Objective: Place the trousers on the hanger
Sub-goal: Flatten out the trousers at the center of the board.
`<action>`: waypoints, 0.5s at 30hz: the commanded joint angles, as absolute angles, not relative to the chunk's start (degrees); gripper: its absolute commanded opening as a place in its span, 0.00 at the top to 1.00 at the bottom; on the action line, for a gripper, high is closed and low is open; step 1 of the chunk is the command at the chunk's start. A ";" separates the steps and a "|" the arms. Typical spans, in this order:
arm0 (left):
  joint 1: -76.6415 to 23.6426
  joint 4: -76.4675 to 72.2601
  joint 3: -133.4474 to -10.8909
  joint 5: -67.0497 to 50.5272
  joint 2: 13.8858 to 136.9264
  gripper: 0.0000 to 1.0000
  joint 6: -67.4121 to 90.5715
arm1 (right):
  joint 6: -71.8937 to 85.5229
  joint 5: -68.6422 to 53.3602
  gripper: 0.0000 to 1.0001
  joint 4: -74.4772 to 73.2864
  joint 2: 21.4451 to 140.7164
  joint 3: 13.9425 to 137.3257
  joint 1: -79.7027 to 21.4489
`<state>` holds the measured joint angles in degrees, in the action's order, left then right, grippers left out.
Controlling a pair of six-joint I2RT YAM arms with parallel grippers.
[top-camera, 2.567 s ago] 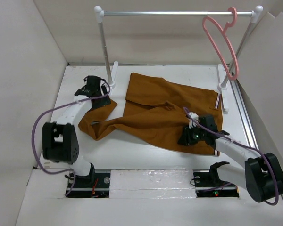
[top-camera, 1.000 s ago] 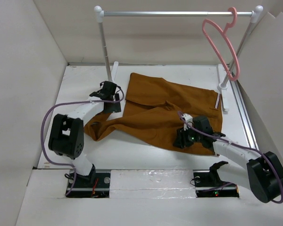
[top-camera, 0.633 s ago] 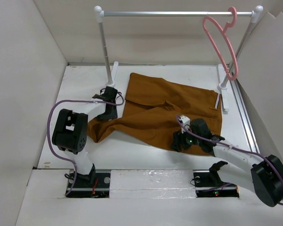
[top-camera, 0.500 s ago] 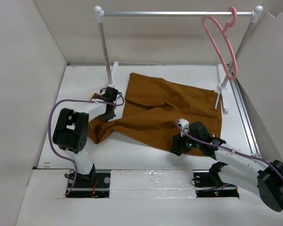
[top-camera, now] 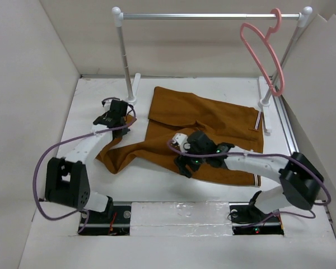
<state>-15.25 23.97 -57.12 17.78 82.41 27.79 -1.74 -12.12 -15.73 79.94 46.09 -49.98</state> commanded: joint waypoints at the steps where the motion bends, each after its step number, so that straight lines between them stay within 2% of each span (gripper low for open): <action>1: -14.94 26.63 -56.61 20.21 76.22 1.00 33.22 | -6.76 -6.95 0.22 -14.94 87.61 52.46 -54.04; 7: -13.37 29.26 -56.16 28.46 71.02 1.00 38.74 | -6.25 -2.21 0.31 -13.45 99.31 55.55 -57.39; 8: -12.84 30.31 -56.34 31.43 70.58 1.00 39.89 | -5.98 -1.33 0.41 -13.01 99.58 55.20 -57.39; 9: -10.83 31.89 -56.08 33.38 68.84 1.00 41.64 | -4.67 -0.36 0.69 -12.57 99.32 53.98 -58.09; 10: -9.33 31.90 -55.64 33.40 67.95 1.00 41.66 | -4.05 -0.35 0.69 -12.57 99.32 53.18 -58.79; 11: -7.32 32.08 -55.03 34.18 66.81 1.00 42.88 | -3.69 1.21 0.89 -12.48 98.36 52.30 -58.80; 13: 0.12 32.52 -53.71 35.59 63.04 1.00 44.38 | -2.38 1.49 0.99 -12.48 96.69 50.37 -60.37; 15: 5.68 32.62 -52.57 38.67 59.70 1.00 46.94 | -1.50 0.79 1.00 -12.66 92.74 46.51 -61.52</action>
<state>-0.64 29.82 -53.93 31.00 65.34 41.71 -3.86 0.16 -9.45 95.66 51.29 -59.05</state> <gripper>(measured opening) 0.010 0.026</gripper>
